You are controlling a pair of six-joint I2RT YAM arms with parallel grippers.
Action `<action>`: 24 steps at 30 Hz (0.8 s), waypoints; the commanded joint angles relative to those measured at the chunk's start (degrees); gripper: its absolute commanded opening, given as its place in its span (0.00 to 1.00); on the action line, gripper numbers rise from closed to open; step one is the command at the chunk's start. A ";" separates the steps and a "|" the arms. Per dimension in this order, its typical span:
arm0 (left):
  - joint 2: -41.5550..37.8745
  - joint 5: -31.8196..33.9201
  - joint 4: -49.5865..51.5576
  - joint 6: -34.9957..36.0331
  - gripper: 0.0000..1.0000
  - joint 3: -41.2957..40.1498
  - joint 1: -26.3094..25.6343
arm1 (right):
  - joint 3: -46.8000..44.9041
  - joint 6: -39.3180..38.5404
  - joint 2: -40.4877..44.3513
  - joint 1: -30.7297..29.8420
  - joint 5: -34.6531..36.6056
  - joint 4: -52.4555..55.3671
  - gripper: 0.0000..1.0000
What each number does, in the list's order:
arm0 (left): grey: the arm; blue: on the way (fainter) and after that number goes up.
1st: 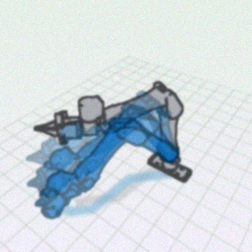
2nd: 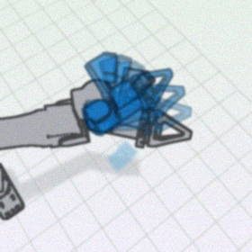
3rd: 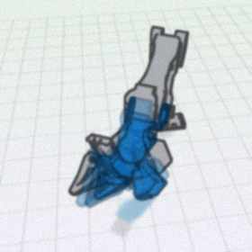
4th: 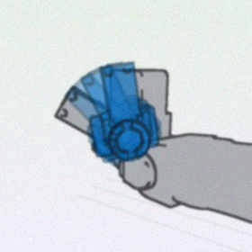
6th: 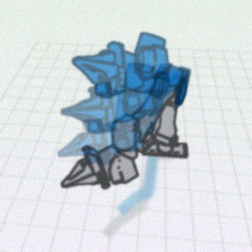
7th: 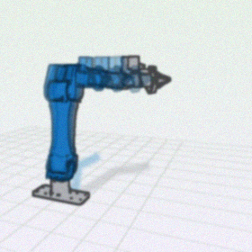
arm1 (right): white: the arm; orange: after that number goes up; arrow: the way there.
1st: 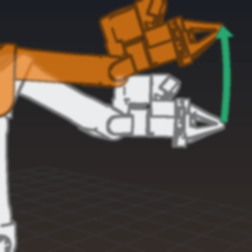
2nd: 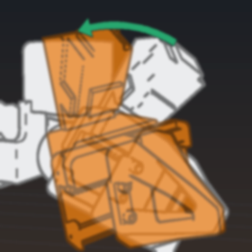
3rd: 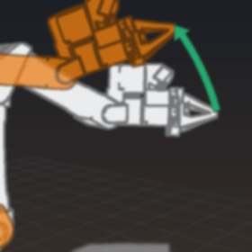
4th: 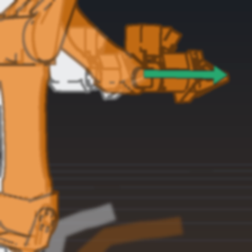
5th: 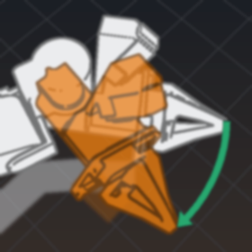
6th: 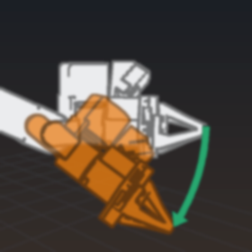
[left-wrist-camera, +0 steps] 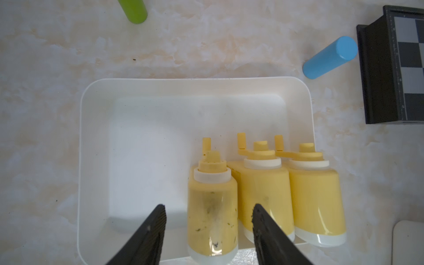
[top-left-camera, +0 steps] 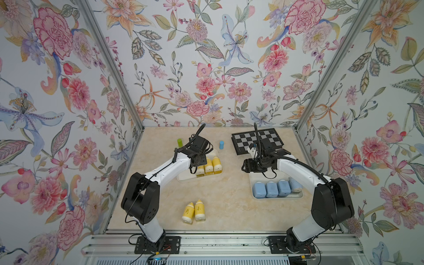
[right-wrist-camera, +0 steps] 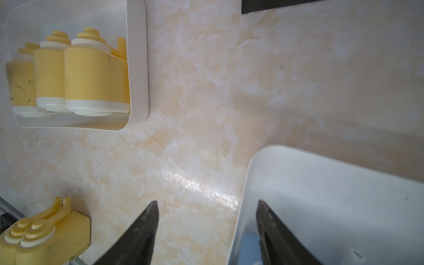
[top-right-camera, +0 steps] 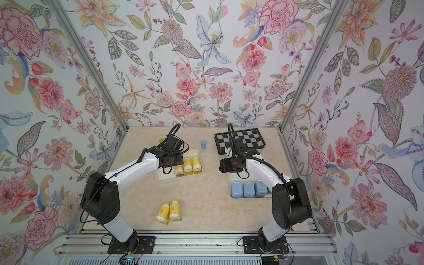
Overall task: Place the pencil sharpeners by color into the storage box
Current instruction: Place the pencil sharpener in the storage box.
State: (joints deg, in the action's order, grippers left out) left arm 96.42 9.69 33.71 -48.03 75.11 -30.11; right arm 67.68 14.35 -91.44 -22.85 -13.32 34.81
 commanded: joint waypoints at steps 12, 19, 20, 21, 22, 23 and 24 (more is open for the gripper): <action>-25.27 8.36 9.27 -0.27 0.64 -10.61 -4.69 | 0.76 2.45 0.23 -2.15 1.42 0.26 0.69; -33.74 11.62 16.99 -10.61 0.65 -17.47 -18.55 | 3.38 3.48 -0.06 -2.90 1.28 0.64 0.69; -34.09 12.01 18.15 -12.57 0.65 -18.08 -21.01 | 3.63 3.55 -0.04 -3.13 1.23 0.67 0.69; -34.07 12.17 18.99 -14.17 0.65 -18.73 -23.01 | 3.74 3.54 0.01 -3.25 1.19 0.76 0.69; -33.94 12.31 20.05 -15.84 0.65 -19.02 -25.19 | 3.77 3.48 -0.05 -3.42 1.27 0.87 0.69; -33.53 12.44 21.29 -17.57 0.65 -19.15 -27.23 | 3.78 3.47 -0.06 -3.57 1.22 0.97 0.69; -33.01 12.54 22.36 -18.72 0.65 -19.13 -29.01 | 3.78 3.49 -0.06 -3.67 1.23 1.07 0.69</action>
State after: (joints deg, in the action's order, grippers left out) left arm 62.89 19.05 50.04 -59.59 56.77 -55.42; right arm 70.19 17.37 -91.11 -25.89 -12.60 34.81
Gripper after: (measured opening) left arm 0.651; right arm 0.693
